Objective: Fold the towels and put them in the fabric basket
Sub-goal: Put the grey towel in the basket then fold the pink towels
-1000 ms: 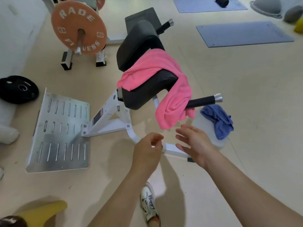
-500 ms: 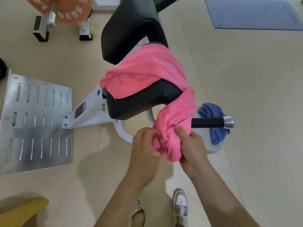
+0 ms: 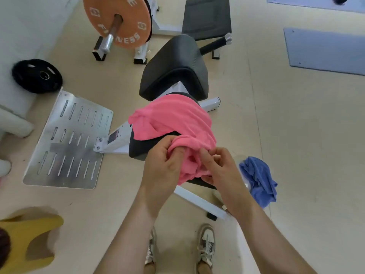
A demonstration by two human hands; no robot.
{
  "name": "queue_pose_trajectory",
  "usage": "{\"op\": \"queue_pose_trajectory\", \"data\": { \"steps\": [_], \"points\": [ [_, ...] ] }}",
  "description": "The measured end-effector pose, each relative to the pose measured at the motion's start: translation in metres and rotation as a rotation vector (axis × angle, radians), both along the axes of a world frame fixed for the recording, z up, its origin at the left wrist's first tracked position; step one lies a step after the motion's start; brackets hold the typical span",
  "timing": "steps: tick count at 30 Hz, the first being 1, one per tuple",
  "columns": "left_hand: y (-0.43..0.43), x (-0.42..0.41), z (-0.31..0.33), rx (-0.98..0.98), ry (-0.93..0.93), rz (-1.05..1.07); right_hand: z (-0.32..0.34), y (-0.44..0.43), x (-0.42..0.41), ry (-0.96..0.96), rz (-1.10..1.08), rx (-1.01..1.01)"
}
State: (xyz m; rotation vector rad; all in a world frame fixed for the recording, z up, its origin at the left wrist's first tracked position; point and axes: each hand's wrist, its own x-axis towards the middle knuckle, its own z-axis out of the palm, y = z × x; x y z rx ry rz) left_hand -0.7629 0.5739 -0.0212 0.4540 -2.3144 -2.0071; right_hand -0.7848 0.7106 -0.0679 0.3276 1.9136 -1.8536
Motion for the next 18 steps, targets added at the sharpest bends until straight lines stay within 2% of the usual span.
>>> {"op": "queue_pose_trajectory", "data": {
  "steps": [2, 4, 7, 10, 14, 16, 18],
  "points": [
    [0.004, -0.007, 0.009, 0.007, -0.003, 0.023, -0.011, 0.014, -0.007, 0.130, 0.161, 0.298],
    [0.007, -0.009, 0.014, -0.001, -0.006, 0.046, -0.028, 0.019, -0.011, 0.219, 0.273, 0.482],
    [0.009, -0.006, 0.018, -0.094, -0.111, 0.157, -0.041, 0.016, -0.016, 0.346, 0.275, 0.587],
    [0.008, -0.003, 0.028, -0.139, -0.286, 0.224, -0.044, 0.013, -0.017, 0.310, 0.315, 0.649],
    [-0.002, 0.010, 0.049, -0.276, -0.341, 0.126, -0.021, 0.020, -0.019, 0.291, 0.196, 0.550],
    [-0.009, 0.013, 0.060, -0.329, -0.332, 0.035, 0.018, 0.031, -0.024, 0.287, 0.212, 0.309],
    [-0.012, 0.011, 0.076, -0.294, -0.364, -0.060, 0.068, 0.034, -0.027, 0.247, 0.458, -0.002]
  ]
}}
